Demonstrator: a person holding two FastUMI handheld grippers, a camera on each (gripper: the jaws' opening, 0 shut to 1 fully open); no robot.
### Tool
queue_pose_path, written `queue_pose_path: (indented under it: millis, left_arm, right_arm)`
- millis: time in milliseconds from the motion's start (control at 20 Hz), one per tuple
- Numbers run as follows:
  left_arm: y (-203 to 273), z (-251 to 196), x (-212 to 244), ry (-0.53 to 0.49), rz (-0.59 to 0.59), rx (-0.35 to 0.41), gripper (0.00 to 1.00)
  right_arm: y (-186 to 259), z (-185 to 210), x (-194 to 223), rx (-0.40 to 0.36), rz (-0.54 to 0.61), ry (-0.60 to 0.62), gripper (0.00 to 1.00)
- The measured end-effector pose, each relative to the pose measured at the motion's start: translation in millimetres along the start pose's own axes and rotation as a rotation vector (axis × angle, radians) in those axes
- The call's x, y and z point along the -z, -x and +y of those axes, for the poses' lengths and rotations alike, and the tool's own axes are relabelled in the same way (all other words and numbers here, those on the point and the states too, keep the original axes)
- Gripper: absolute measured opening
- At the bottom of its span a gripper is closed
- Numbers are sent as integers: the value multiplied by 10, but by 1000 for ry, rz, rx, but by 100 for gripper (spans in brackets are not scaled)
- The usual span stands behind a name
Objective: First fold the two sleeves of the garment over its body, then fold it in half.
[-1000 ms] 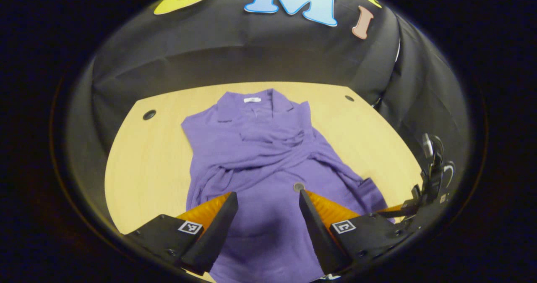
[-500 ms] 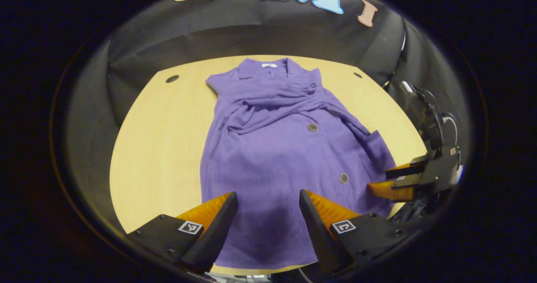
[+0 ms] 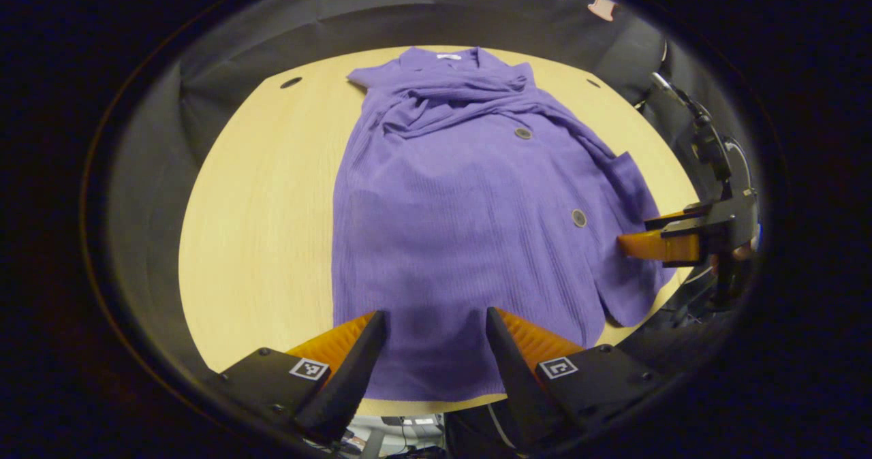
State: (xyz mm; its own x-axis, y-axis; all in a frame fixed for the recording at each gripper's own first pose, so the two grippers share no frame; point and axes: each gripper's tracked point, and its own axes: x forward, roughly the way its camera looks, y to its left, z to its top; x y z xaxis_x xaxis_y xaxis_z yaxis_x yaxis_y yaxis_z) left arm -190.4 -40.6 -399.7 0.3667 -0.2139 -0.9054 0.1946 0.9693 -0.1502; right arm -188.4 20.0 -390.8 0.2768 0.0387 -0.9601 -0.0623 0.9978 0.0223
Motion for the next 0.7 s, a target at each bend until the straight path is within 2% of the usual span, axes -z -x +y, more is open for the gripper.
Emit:
queue_pose_path:
  millis: [100, 200, 450, 550, 600, 700]
  left_arm:
    - [-29, 12, 35, 11, 31, -4, 94]
    - [-86, 30, 86, 16, 69, -16, 99]
    - [-174, 55, 95, 2, 129, -64, 96]
    - [-193, 55, 93, 16, 159, -67, 96]
    - [-186, 61, 90, 18, 167, -66, 94]
    - [-204, 55, 83, 19, 194, -66, 96]
  right_arm:
    - [-1, 1, 1, -1, -2, 2, 78]
    - [-1, 0, 2, -1, -5, 2, 77]
    - [-6, 6, 4, 2, -1, -8, 77]
    - [-10, 9, 1, 4, 20, -10, 77]
    - [-10, 9, -6, 5, 40, -12, 79]
    - [-14, 14, -14, 7, 85, -14, 79]
